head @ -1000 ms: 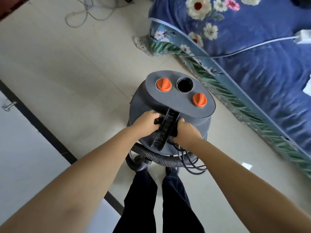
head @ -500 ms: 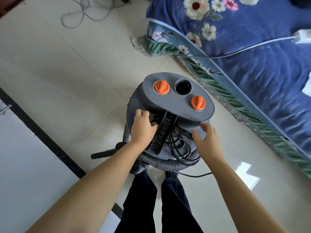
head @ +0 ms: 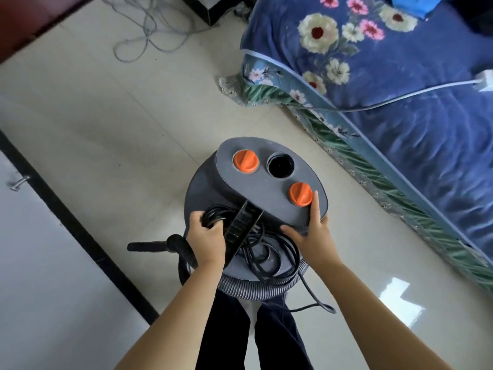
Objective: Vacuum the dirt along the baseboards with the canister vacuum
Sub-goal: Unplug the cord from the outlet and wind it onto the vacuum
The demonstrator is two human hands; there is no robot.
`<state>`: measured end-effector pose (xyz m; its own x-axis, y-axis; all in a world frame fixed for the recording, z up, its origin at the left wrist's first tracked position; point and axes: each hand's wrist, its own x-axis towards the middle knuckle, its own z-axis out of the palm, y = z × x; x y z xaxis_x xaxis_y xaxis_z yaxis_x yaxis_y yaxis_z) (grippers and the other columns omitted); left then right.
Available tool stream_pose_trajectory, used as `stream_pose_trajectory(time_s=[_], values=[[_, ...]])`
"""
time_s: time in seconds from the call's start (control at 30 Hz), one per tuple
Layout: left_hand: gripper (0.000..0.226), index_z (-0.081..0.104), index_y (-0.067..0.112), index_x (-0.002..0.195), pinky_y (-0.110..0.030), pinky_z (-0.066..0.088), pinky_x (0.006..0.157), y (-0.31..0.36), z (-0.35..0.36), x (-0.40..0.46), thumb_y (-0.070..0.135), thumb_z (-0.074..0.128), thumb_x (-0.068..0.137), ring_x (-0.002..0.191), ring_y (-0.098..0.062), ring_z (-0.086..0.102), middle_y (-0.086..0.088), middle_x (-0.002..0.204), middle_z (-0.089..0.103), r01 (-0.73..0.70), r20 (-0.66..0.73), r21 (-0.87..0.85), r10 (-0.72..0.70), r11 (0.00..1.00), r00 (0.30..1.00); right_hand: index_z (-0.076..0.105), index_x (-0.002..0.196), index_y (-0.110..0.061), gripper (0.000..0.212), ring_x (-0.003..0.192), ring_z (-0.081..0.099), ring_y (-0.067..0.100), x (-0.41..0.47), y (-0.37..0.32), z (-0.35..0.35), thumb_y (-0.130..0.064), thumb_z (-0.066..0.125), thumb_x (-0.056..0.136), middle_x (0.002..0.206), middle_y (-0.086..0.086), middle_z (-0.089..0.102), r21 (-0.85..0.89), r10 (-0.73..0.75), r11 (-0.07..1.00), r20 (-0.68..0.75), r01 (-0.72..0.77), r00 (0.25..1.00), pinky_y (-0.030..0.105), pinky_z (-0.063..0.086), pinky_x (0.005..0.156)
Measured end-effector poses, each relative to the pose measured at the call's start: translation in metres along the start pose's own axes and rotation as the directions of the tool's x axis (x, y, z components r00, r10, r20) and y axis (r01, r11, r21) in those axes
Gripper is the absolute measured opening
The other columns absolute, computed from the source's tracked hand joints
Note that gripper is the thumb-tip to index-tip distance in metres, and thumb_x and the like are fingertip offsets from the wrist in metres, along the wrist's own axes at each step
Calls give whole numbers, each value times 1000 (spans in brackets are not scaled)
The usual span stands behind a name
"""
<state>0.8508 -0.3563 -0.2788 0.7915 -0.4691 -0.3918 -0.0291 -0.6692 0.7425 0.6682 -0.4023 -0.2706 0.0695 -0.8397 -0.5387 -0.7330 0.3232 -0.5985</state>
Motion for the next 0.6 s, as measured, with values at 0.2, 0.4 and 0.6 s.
stream_pose_trajectory(time_s=[0.2, 0.4, 0.6], values=[[11, 46, 5, 85, -10, 36, 53, 9, -4, 27, -5, 50, 86, 59, -6, 43, 4, 67, 47, 73, -136, -95, -86, 993, 987, -1, 152, -25, 103, 143, 21, 31, 38, -41, 6, -34, 73, 80, 152, 19, 14, -30, -108, 993, 52, 110, 993, 35, 19, 115], [7, 44, 8, 88, -25, 33, 64, 34, 1, 74, 2, 47, 89, 71, -23, 45, -6, 80, 51, 95, -232, -72, -109, 993, 966, -12, 151, -21, 103, 140, 25, 41, 85, -102, 24, -47, 62, 84, 153, 29, 4, -258, -63, 962, 96, 86, 993, 42, 26, 112], [4, 47, 8, 93, -30, 38, 68, 69, 14, 131, 6, 48, 90, 89, -32, 58, -19, 99, 62, 81, -216, -72, -95, 994, 972, -18, 150, -18, 103, 133, 37, 41, 135, -160, 34, -56, 54, 86, 150, 36, 3, -406, -7, 913, 37, 22, 999, 38, 36, 105]])
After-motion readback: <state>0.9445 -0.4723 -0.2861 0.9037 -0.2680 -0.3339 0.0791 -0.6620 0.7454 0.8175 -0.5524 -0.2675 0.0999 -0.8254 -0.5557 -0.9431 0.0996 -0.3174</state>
